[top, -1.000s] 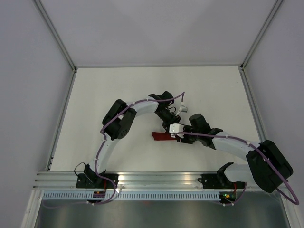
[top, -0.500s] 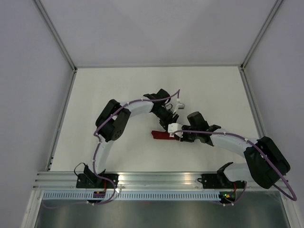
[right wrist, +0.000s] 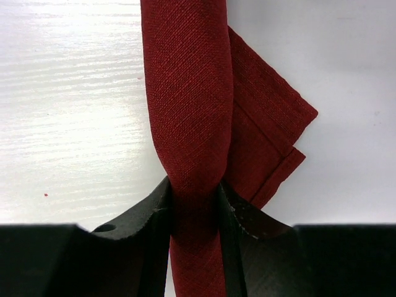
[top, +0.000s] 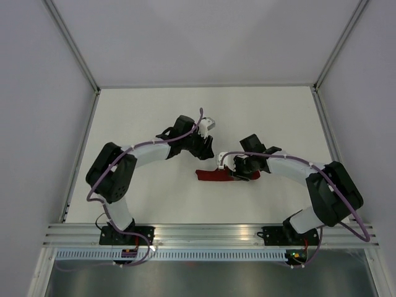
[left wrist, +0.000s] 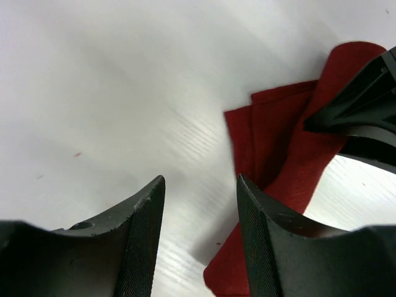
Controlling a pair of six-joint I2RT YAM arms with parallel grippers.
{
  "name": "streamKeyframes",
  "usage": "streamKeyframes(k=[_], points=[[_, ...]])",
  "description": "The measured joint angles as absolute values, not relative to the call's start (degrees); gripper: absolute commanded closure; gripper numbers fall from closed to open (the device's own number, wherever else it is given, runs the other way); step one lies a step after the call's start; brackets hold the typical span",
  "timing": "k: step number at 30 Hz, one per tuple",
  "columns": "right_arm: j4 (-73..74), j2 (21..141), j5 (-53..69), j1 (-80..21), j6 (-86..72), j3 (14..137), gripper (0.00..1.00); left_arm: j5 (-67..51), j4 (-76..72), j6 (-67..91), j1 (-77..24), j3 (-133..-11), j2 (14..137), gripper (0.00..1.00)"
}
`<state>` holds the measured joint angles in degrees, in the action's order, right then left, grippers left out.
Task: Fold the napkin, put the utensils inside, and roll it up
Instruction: Roll the napkin with the utensil
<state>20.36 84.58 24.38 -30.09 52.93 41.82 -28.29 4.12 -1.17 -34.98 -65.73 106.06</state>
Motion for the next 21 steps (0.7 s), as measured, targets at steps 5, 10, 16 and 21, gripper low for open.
streamKeyframes(k=[5, 10, 16, 21], points=[[29.93, 91.24, 28.67, -27.38, 55.51, 50.04, 0.62, -20.43, -11.66, 2.72, -34.81, -51.22, 94.70, 0.45], [41.65, 100.38, 33.17, -24.43, 58.96, 60.58, 0.62, -11.84, -22.35, 2.98, -37.80, -42.57, 87.68, 0.46], [54.83, 110.56, 37.34, -21.85, 62.78, 72.18, 0.62, -0.86, -28.01, -2.74, -48.82, -37.34, 84.09, 0.45], [60.58, 115.35, 39.66, -20.49, 64.10, 77.12, 0.62, 5.13, -28.91, -10.35, -56.12, -36.97, 84.07, 0.41]])
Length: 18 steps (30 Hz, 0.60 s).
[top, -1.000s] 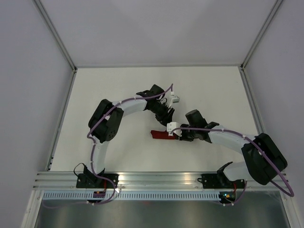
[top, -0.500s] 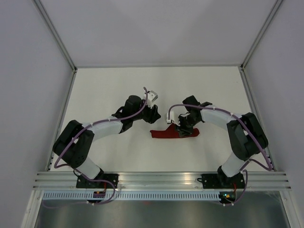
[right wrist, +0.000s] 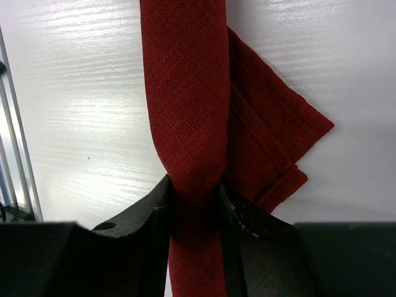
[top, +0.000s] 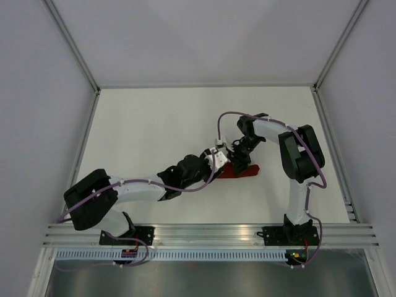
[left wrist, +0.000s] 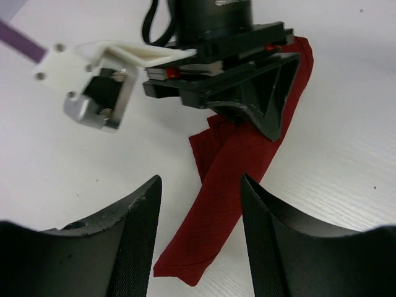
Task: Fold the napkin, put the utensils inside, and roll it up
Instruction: Roll the napkin with the utensil
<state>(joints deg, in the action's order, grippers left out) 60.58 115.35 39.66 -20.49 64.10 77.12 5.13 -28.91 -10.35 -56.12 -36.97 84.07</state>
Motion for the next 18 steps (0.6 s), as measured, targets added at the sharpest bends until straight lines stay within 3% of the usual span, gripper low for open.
streamKeyframes(k=[7, 18], points=[[63.46, 117.84, 40.49, -20.12, 64.29, 79.81, 0.62, 10.09, -28.82, -23.64, -64.23, -39.44, 91.66, 0.27], [64.23, 118.87, 41.19, -19.94, 63.81, 80.62, 0.62, 16.91, -33.06, -38.81, -68.18, -42.57, 104.40, 0.26]])
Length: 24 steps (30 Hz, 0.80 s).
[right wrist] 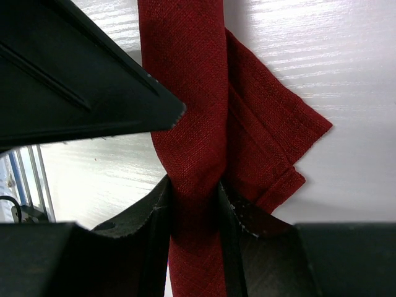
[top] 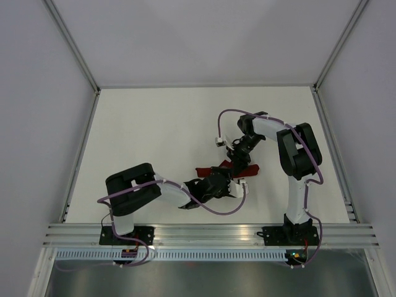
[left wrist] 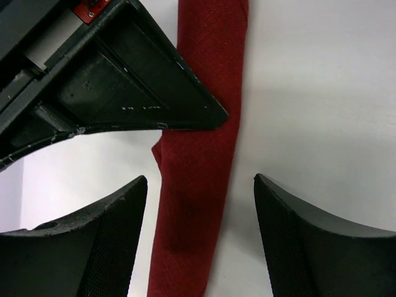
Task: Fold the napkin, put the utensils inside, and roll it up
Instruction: Roll the napkin with the utensil
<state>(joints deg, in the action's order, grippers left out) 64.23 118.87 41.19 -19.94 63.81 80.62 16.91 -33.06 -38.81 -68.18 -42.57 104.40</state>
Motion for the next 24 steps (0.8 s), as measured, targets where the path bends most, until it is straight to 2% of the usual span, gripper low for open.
streamKeyframes(k=[6, 9, 10, 14, 19, 24], points=[[64.27, 119.04, 41.71, -19.70, 63.70, 80.62, 0.61, 17.69, -32.88, -40.18, -67.42, -44.73, 106.59, 0.36], [64.29, 119.11, 41.80, -19.64, 63.70, 80.62, 0.61, 17.47, -29.76, -40.10, -66.78, -46.30, 106.98, 0.49], [64.31, 119.11, 41.87, -19.64, 63.70, 80.62, 0.60, 17.37, -28.64, -40.07, -66.52, -46.98, 107.26, 0.58], [64.27, 119.13, 42.04, -19.59, 63.66, 80.62, 0.52, 15.86, -22.92, -39.55, -65.78, -49.76, 107.55, 0.72], [65.43, 119.13, 42.76, -19.53, 62.89, 80.75, 0.36, 13.82, -18.20, -39.05, -65.25, -52.07, 107.50, 0.90], [66.63, 118.93, 43.66, -19.25, 62.15, 80.82, 0.31, 11.70, -16.27, -38.74, -64.53, -52.93, 107.22, 0.92]])
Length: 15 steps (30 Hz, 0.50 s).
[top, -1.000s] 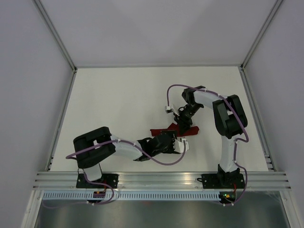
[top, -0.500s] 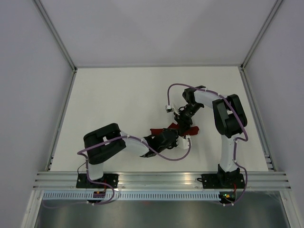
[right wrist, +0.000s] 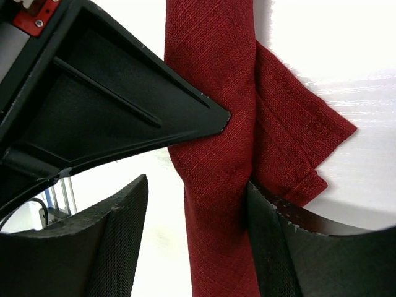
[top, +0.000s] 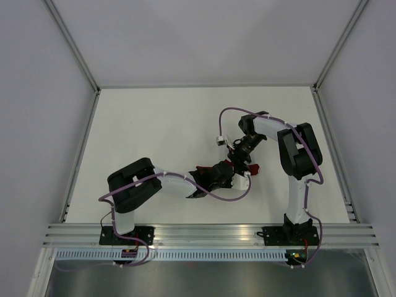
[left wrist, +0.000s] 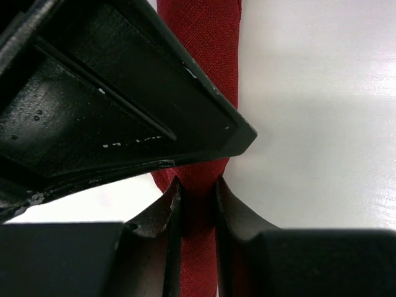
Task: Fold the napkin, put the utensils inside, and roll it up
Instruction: Roll the napkin with the utensil
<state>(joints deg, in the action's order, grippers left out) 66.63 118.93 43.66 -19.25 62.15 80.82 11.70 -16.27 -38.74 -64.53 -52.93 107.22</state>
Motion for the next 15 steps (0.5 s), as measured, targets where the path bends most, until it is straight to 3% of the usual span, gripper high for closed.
streamKeyframes(k=[7, 15], points=[[63.46, 116.88, 43.29, -16.99, 59.64, 80.55, 0.27, 8.38, -13.82, -37.87, -63.26, -54.30, 107.18, 0.92], [60.75, 110.54, 47.22, -5.52, 58.28, 80.34, 0.27, -0.64, -4.21, -35.07, -59.44, -59.99, 107.28, 0.92]])
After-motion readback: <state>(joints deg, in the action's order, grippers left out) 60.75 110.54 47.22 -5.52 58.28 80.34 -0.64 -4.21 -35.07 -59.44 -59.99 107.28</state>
